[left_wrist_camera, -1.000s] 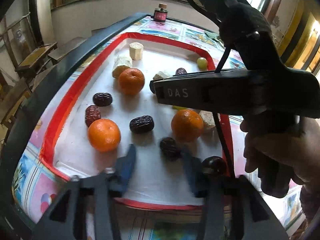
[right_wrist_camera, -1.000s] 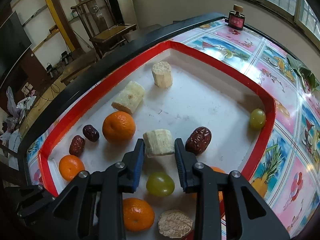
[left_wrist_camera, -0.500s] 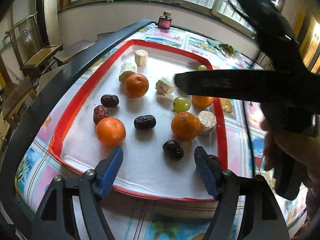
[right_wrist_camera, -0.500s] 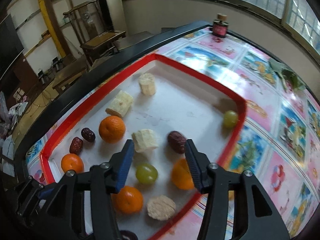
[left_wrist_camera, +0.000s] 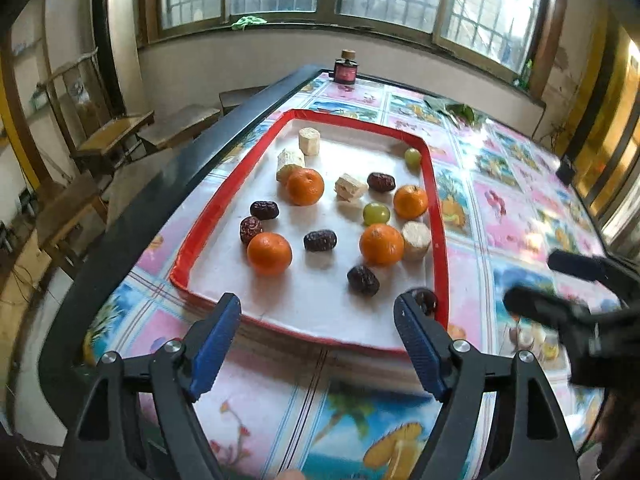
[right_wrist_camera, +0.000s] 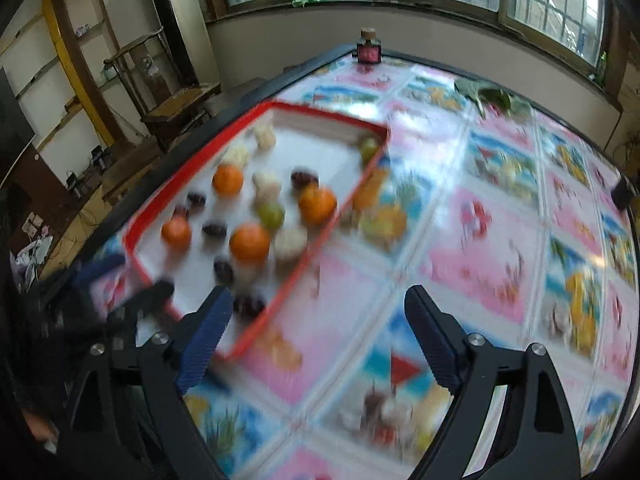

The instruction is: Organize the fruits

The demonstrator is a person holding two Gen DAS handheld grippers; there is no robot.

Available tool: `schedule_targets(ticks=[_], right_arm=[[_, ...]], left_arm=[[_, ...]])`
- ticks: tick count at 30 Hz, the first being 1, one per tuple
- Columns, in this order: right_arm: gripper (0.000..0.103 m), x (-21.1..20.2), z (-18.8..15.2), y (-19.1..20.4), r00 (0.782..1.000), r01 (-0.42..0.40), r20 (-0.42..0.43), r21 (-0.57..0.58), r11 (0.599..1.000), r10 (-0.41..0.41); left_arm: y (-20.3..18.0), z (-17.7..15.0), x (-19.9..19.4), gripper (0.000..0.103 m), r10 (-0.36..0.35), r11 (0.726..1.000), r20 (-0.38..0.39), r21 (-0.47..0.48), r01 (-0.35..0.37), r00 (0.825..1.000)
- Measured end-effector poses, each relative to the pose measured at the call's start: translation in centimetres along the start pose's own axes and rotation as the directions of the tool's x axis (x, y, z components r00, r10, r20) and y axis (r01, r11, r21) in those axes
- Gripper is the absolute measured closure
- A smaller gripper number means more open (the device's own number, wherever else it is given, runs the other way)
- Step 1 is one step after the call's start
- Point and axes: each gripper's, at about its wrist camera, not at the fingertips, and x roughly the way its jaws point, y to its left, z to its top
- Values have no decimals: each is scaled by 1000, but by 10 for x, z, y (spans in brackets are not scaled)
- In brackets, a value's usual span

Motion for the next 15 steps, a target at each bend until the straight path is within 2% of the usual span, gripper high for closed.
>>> schedule_targets(ticks=[6, 12, 15], right_arm=[[15, -2, -33, 13, 999, 20, -34, -13, 1000, -21], [15, -2, -38, 24, 997, 62, -40, -83, 995, -65], [15, 1, -37, 26, 995, 81, -54, -97, 992, -87]], left_arm=[[-7, -8, -9, 22, 30, 999, 24, 11, -30, 999], [-7, -13, -17, 18, 49, 999, 42, -5, -49, 998], [-5, -16, -18, 16, 45, 999, 20, -21, -44, 999]])
